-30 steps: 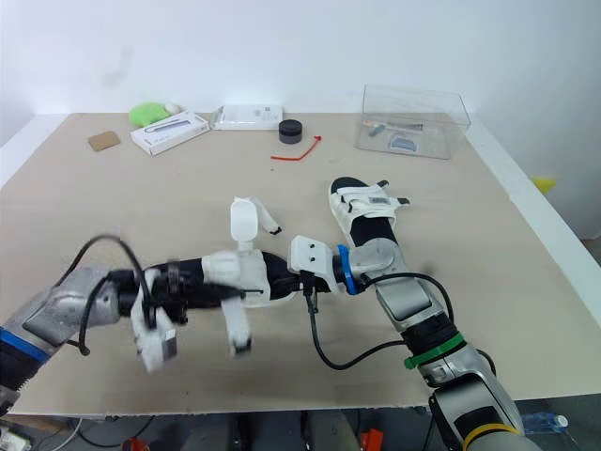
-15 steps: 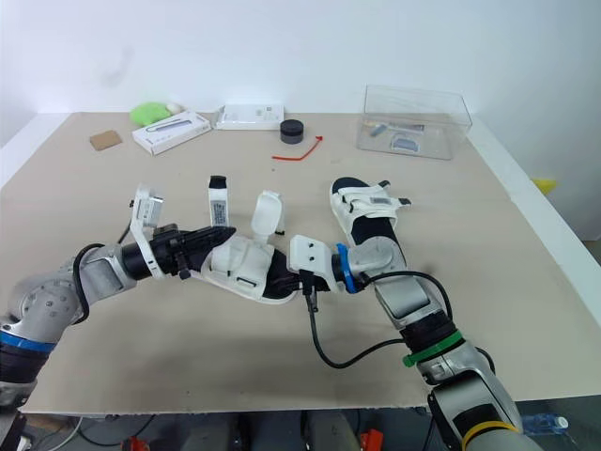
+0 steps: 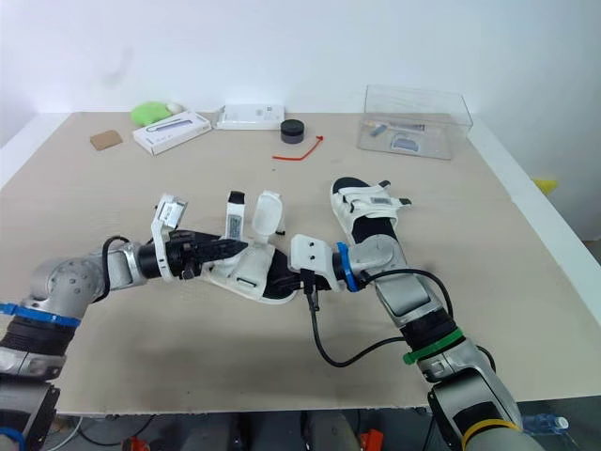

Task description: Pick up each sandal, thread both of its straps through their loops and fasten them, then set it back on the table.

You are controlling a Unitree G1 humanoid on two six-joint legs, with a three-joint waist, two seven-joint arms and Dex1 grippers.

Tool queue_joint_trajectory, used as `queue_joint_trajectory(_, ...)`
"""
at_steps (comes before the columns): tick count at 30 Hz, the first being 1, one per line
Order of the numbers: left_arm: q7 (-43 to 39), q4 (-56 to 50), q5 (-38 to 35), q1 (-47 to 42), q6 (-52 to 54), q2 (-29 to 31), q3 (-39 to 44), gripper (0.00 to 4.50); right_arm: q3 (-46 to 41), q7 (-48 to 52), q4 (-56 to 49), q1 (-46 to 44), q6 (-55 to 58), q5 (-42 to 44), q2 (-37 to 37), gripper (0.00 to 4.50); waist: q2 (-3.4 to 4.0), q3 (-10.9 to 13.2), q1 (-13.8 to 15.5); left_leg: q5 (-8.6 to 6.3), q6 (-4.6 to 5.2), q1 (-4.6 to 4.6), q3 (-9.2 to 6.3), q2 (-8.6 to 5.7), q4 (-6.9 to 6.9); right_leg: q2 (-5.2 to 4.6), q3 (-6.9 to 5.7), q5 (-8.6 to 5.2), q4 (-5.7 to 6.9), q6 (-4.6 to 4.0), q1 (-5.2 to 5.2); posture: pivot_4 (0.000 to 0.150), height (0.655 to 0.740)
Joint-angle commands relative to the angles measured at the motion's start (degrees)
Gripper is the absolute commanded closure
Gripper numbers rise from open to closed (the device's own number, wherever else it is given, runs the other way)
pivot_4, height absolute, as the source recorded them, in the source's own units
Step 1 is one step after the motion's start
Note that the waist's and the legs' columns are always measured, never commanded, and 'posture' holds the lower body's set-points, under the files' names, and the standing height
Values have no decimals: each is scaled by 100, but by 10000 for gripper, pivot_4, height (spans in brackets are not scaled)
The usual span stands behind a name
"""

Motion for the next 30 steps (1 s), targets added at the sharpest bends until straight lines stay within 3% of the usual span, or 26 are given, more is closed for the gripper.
queue_joint_trajectory(1,-175,507,309,-376,19,-121,313,44549,-74,-61,-152,17,37,-7,-74,45000,0,0,0,0,0,0,0,0,0,1,0,1,0,1,0,1500,7400)
queue_joint_trajectory(16,-782,1153,1722,-568,80,-409,105,44549,-78,-142,-282,65,121,23,-98,45000,-1,-1,-1,0,0,-2,2,-1,0,-3,8,2,0,5,-1,1500,7400)
queue_joint_trajectory(19,-763,1281,1979,-596,-117,-495,176,36961,-75,-140,-306,84,126,25,-106,45000,-1,-1,-1,0,0,-2,2,-1,0,-3,7,2,0,5,-1,1500,7400)
queue_joint_trajectory(24,-790,1371,2414,-700,-584,-532,206,13285,-63,-135,-332,108,131,30,-113,45000,-2,-2,0,0,0,-2,2,-2,1,-5,7,2,0,6,0,1500,7400)
queue_joint_trajectory(30,-1017,1355,2780,-915,-1105,-437,344,13285,-55,-146,-344,130,118,21,-106,45000,-3,-1,-3,-1,1,-3,4,0,0,-3,10,3,-1,6,-3,1500,7400)
